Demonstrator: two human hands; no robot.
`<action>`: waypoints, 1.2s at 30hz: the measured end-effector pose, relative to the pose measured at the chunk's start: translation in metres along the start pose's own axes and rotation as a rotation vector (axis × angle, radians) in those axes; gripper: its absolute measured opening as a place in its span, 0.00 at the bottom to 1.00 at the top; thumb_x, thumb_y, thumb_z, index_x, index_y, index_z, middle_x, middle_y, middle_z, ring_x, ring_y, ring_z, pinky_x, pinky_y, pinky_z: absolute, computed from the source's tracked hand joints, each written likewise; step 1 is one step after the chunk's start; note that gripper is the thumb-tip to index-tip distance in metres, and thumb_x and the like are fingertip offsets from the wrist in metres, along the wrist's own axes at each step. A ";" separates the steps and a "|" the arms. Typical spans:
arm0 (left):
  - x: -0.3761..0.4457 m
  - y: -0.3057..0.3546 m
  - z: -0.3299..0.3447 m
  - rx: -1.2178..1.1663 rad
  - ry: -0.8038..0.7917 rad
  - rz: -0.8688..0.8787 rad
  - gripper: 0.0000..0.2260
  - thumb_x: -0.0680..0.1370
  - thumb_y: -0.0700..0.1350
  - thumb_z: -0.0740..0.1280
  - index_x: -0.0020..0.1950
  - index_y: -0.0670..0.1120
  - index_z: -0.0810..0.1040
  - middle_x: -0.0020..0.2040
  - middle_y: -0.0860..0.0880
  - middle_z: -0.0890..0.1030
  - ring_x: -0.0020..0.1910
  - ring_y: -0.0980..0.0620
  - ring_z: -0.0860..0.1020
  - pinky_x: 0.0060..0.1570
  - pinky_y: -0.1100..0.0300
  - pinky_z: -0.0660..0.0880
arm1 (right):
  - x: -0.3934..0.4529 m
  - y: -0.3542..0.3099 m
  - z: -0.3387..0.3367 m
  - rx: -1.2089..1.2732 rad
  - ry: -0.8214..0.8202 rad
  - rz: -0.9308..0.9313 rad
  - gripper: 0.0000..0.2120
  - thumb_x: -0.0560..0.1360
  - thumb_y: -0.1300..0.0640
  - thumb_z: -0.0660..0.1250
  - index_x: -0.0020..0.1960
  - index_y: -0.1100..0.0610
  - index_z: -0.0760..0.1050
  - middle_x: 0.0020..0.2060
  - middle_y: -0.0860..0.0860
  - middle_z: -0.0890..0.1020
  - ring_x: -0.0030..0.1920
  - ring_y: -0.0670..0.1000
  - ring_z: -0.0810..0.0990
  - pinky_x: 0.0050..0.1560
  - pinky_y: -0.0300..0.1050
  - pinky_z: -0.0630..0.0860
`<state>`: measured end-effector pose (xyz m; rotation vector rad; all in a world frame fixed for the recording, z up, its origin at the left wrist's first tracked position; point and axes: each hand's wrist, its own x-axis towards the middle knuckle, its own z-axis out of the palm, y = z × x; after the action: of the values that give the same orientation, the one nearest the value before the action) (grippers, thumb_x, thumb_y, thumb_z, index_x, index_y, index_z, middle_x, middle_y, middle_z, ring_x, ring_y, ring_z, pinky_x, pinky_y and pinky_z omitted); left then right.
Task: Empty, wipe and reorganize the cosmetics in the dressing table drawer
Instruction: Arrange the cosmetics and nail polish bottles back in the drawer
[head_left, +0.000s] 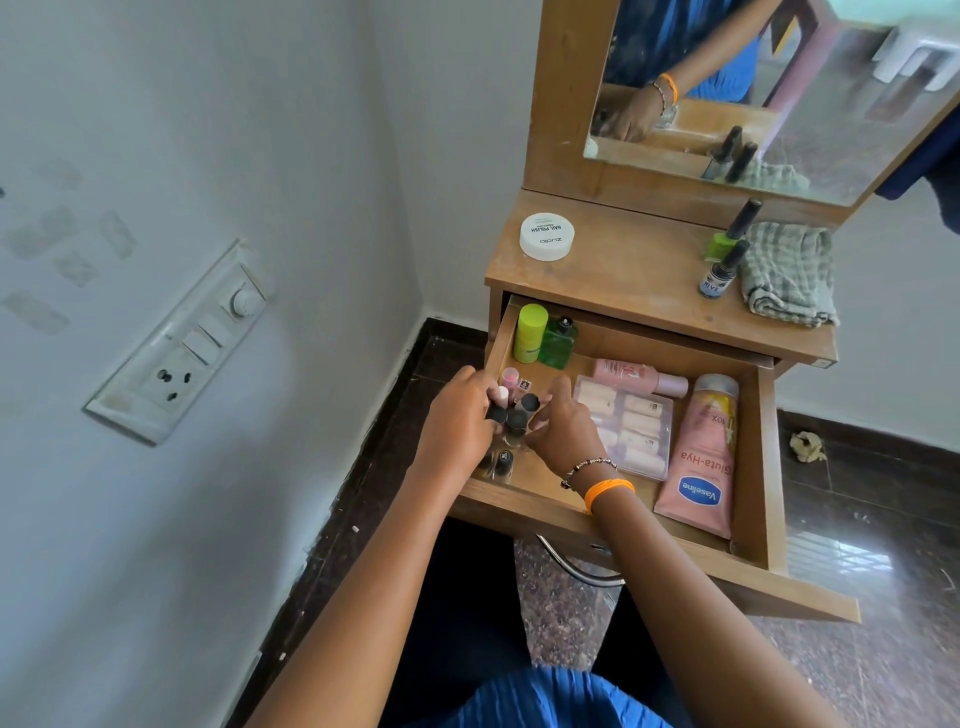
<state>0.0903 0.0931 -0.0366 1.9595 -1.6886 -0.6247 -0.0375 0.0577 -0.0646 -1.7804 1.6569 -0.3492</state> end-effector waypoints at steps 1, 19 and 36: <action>0.000 0.000 -0.001 -0.009 -0.002 -0.005 0.13 0.69 0.34 0.73 0.48 0.45 0.75 0.43 0.54 0.68 0.38 0.57 0.69 0.34 0.72 0.64 | 0.000 0.000 0.000 0.003 -0.003 0.003 0.24 0.68 0.65 0.72 0.57 0.62 0.62 0.49 0.62 0.81 0.48 0.63 0.80 0.41 0.46 0.74; 0.004 0.004 -0.001 0.059 -0.039 0.068 0.22 0.70 0.33 0.71 0.61 0.46 0.73 0.54 0.49 0.74 0.53 0.49 0.76 0.46 0.65 0.69 | 0.005 -0.004 0.004 -0.081 -0.042 -0.078 0.23 0.69 0.62 0.72 0.58 0.64 0.65 0.52 0.62 0.79 0.51 0.62 0.78 0.43 0.46 0.71; 0.014 0.002 0.005 0.099 -0.017 0.121 0.23 0.71 0.33 0.71 0.64 0.47 0.72 0.60 0.48 0.75 0.58 0.49 0.76 0.53 0.61 0.73 | 0.008 -0.006 0.003 -0.110 -0.007 -0.088 0.21 0.72 0.62 0.69 0.58 0.64 0.63 0.52 0.64 0.79 0.51 0.64 0.78 0.40 0.45 0.66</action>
<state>0.0874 0.0783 -0.0397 1.9053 -1.8653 -0.5242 -0.0295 0.0512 -0.0647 -1.9379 1.6244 -0.2954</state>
